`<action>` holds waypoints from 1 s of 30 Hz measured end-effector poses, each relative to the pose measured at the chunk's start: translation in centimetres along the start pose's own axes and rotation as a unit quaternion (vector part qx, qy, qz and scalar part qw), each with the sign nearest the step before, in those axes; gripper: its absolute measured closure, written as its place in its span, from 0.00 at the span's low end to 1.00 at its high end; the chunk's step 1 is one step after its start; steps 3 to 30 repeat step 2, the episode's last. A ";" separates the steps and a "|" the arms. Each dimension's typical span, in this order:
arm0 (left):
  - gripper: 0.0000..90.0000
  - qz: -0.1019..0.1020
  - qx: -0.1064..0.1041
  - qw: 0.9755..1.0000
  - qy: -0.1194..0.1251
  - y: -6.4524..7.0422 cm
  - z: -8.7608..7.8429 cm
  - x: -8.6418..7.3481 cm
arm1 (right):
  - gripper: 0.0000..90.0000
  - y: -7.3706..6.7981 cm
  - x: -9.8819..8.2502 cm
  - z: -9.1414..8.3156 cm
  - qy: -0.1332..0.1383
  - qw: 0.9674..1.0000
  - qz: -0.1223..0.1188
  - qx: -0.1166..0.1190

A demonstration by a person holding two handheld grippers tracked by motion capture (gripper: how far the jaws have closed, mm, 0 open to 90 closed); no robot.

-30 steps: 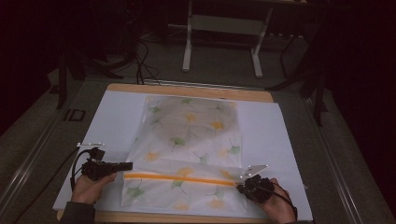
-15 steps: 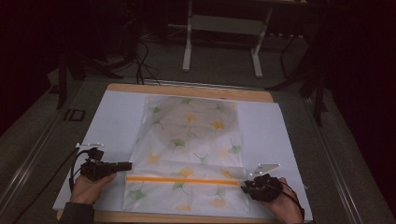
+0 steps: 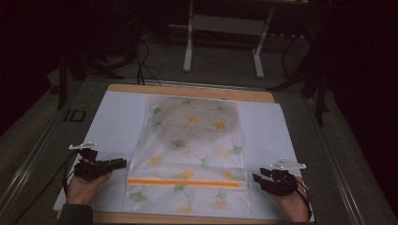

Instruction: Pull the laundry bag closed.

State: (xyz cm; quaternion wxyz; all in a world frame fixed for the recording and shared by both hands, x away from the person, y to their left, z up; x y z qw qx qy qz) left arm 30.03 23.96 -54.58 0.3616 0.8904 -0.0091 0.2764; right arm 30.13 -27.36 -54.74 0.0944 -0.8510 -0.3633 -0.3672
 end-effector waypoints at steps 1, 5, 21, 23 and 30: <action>0.78 0.004 0.011 1.000 0.005 -0.2 0.0 0.1 | 0.62 0.2 -0.1 0.0 0.001 1.000 0.004 -0.004; 0.76 0.008 0.022 1.000 0.009 -0.3 -0.1 0.1 | 0.62 0.4 -0.2 0.0 0.002 1.000 0.006 -0.007; 0.76 0.008 0.022 1.000 0.009 -0.3 -0.1 0.1 | 0.62 0.4 -0.2 0.0 0.002 1.000 0.006 -0.007; 0.76 0.008 0.022 1.000 0.009 -0.3 -0.1 0.1 | 0.62 0.4 -0.2 0.0 0.002 1.000 0.006 -0.007; 0.76 0.008 0.022 1.000 0.009 -0.3 -0.1 0.1 | 0.62 0.4 -0.2 0.0 0.002 1.000 0.006 -0.007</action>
Point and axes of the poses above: each handheld gripper's, and its own axes: z roughly forward along the jaws, x roughly out of its top, y roughly to its right, the point moved 7 cm from there along z, roughly forward along the jaws, and after that the axes turned 12 degrees about -z, right-handed, at the moved point
